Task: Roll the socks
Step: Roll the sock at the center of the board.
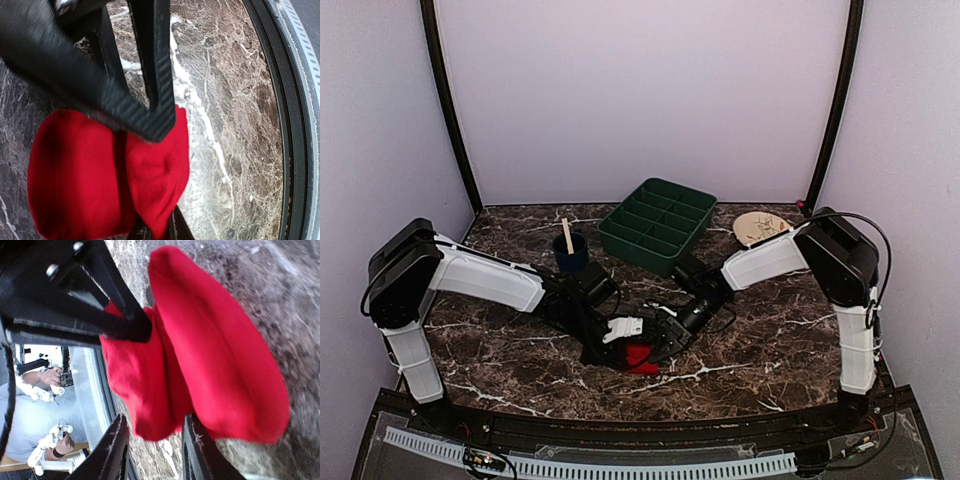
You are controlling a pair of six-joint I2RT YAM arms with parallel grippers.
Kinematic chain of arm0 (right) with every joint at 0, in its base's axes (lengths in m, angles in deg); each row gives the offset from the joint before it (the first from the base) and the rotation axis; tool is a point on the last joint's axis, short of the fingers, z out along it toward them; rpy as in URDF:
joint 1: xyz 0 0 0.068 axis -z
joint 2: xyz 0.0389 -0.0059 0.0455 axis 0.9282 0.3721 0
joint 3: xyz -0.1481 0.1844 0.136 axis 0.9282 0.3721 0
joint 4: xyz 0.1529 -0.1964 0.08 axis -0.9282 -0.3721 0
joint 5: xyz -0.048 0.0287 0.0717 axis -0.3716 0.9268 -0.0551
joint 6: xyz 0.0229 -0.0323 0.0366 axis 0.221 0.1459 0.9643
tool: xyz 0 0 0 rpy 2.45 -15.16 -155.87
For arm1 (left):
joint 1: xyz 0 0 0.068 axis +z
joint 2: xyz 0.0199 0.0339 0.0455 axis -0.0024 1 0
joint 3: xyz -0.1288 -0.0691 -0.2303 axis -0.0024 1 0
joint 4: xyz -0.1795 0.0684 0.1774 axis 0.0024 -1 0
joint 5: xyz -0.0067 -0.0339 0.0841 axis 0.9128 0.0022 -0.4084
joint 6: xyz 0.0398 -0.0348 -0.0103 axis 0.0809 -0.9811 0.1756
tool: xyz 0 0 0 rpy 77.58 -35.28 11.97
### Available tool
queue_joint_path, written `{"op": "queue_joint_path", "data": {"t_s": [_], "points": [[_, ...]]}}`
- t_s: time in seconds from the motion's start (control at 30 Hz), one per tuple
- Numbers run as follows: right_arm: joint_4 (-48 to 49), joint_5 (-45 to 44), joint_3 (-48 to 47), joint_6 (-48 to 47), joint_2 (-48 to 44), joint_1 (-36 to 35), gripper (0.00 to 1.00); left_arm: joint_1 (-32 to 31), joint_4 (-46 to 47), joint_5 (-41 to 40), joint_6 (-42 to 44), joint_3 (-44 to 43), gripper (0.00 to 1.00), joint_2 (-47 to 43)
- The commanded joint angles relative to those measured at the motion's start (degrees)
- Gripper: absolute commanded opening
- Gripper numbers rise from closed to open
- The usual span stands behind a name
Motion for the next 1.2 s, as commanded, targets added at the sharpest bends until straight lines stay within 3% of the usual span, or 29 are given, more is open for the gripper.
{"op": "queue_joint_path", "data": {"t_s": [0.0,0.4,0.73,0.97,1.17], "points": [[4.5,-2.0,3.4,2.6,-3.8,1.6,0.34,1.0,-5.7,3.0,-0.6,-1.7,0.04,0.9],[13.9,-11.3,12.1,7.6,-12.3,3.7,0.35,4.1,-14.4,10.4,-1.8,-7.5,0.04,5.6],[22.9,-26.1,22.2,8.9,-24.1,2.8,0.35,7.6,-24.8,18.8,-3.5,-15.3,0.03,11.8],[23.7,-39.2,24.8,4.7,-31.3,-4.8,0.35,8.4,-30.1,22.1,-4.1,-19.1,0.03,15.6],[22.7,-47.1,22.7,0.8,-30.8,-12.5,0.36,8.7,-32.9,24.1,-4.2,-20.9,0.03,18.1]]}}
